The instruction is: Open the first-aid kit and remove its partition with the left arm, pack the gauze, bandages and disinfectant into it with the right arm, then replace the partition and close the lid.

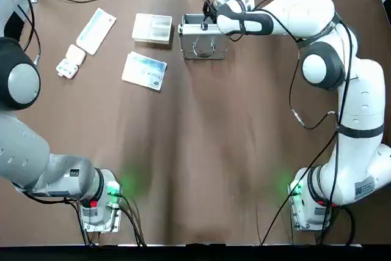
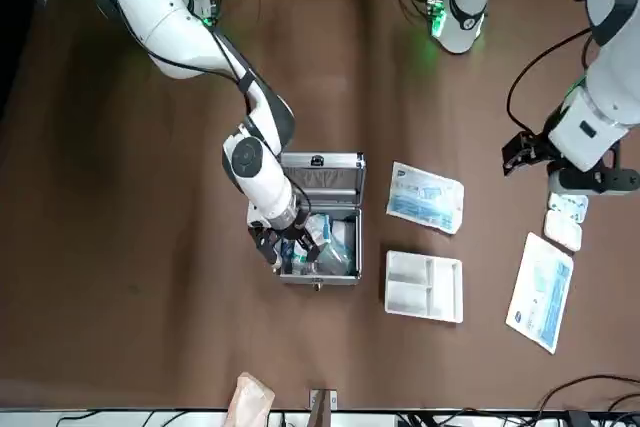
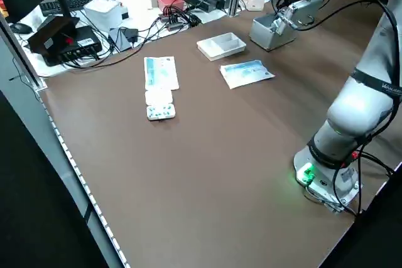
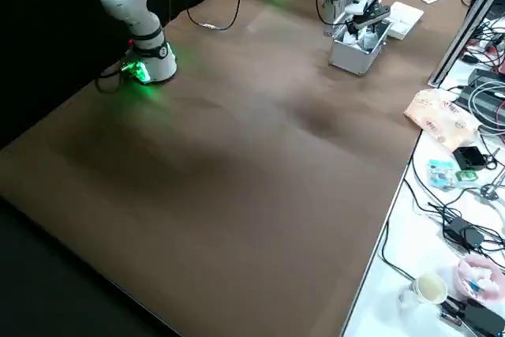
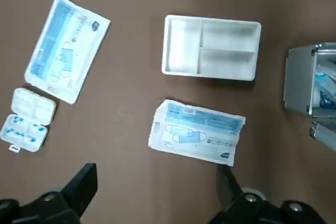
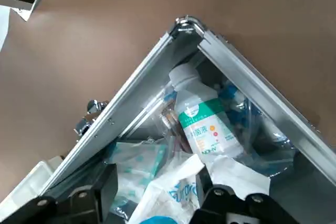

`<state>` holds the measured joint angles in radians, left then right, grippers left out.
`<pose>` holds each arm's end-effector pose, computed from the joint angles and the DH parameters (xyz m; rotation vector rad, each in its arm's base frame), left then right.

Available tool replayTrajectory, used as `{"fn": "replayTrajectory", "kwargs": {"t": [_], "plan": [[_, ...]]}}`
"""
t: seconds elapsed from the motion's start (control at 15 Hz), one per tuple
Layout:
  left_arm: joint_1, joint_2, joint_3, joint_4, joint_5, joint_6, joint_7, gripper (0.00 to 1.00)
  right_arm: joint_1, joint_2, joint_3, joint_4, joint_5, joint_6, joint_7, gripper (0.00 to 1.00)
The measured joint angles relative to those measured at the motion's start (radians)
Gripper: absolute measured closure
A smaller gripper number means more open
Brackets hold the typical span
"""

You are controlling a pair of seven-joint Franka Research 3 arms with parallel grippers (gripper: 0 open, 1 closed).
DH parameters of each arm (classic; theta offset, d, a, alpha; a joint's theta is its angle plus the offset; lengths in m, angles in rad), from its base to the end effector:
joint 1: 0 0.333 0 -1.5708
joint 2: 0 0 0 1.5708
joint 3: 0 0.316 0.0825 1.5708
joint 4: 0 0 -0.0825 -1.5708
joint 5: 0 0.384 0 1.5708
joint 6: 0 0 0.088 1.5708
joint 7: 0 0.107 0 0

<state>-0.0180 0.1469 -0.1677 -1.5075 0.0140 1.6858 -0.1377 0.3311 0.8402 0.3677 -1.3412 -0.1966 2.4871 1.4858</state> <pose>0.5993 -0.1040 0.5806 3.1246 -0.0737 0.0490 0.6353 0.4365 0.2829 -2.5456 1.0989 -0.1055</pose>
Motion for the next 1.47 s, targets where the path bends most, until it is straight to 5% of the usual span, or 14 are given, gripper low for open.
{"fn": "replayTrajectory", "kwargs": {"t": [0.73,1.0,1.47], "plan": [[-0.028,0.117,-0.048,0.005,0.000,0.081,-0.001,0.00,-0.040,-0.085,0.005,0.025,0.000,-0.205,-0.003,0.33],[-0.038,0.216,-0.048,0.030,0.007,0.134,-0.002,0.00,-0.141,-0.146,0.062,0.026,0.000,-0.318,-0.084,0.33],[-0.053,0.377,-0.048,0.071,0.031,0.263,-0.003,0.00,-0.426,-0.251,0.228,0.030,0.002,-0.585,-0.395,0.33]]}}
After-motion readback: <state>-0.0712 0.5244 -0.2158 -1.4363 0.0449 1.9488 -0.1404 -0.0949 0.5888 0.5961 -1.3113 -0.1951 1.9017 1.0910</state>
